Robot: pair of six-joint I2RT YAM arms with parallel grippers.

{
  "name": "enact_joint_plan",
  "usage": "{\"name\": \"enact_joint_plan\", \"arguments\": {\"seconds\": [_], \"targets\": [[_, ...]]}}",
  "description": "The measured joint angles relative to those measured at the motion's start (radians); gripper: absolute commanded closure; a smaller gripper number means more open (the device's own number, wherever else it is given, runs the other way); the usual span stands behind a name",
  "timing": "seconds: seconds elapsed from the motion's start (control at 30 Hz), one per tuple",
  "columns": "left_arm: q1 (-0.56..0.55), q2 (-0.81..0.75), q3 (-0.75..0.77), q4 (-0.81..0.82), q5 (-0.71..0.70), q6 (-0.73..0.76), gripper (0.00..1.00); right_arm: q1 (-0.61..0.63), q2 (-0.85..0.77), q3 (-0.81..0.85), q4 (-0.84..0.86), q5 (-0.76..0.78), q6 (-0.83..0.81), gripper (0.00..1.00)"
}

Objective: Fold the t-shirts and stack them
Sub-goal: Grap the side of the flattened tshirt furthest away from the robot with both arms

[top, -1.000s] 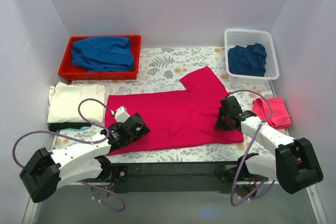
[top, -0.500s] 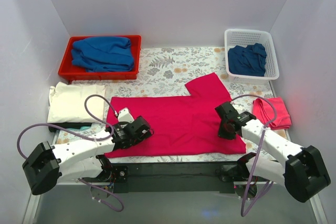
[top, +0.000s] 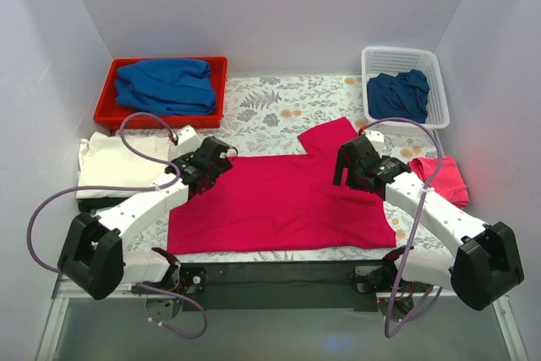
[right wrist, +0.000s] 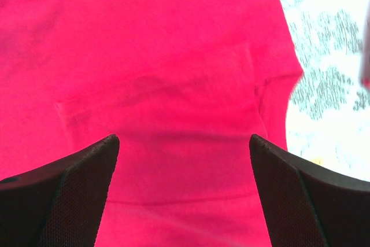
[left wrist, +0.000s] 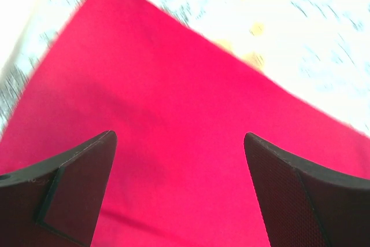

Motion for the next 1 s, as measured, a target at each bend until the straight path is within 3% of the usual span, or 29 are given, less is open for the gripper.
{"name": "enact_joint_plan", "arguments": {"seconds": [0.07, 0.37, 0.67, 1.0], "targets": [[0.089, 0.055, 0.010, 0.057, 0.030, 0.064, 0.10, 0.000, 0.008, -0.007, 0.060, -0.001, -0.047, 0.02], [0.328, 0.311, 0.134, 0.225, 0.114, 0.177, 0.43, 0.000, 0.127, -0.003, 0.246, -0.018, -0.146, 0.15], [0.439, 0.505, 0.182, 0.270, 0.148, 0.190, 0.46, 0.000, 0.154, -0.014, 0.276, -0.031, -0.161, 0.17], [0.483, 0.536, 0.188, 0.293, 0.163, 0.192, 0.47, 0.000, 0.135, -0.034, 0.286, -0.030, -0.162, 0.18]]}}
